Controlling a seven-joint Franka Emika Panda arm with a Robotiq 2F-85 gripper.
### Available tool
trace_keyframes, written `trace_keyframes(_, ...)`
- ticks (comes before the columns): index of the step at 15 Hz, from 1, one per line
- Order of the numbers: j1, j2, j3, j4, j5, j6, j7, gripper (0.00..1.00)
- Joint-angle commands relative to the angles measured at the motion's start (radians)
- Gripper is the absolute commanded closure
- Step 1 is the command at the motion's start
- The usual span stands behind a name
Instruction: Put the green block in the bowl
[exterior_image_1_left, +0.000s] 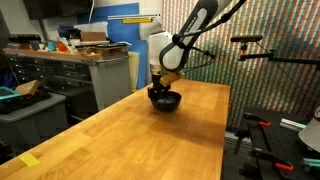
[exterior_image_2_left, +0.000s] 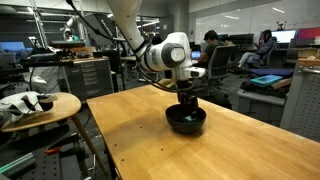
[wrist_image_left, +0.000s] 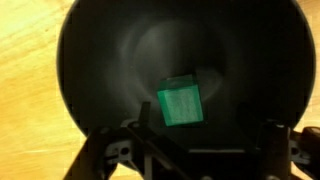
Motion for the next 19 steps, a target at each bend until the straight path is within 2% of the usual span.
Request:
trace_keyframes(1, 0.035, -0.070, -0.012, -0.016, 0.025, -0.054, -0.042, 0.00)
trace_keyframes(8, 0.079, -0.224, 0.018, -0.023, -0.041, -0.314, -0.154, 0.00)
trace_keyframes(11, 0.070, -0.280, 0.035, -0.018, -0.056, -0.396, -0.198, 0.00)
trace_keyframes(15, 0.027, -0.297, 0.064, 0.017, -0.022, -0.444, -0.334, 0.00)
trace_keyframes(16, 0.045, -0.280, 0.054, 0.002, -0.047, -0.412, -0.252, 0.00)
trace_keyframes(19, 0.039, -0.277, 0.057, 0.001, -0.047, -0.413, -0.259, 0.00)
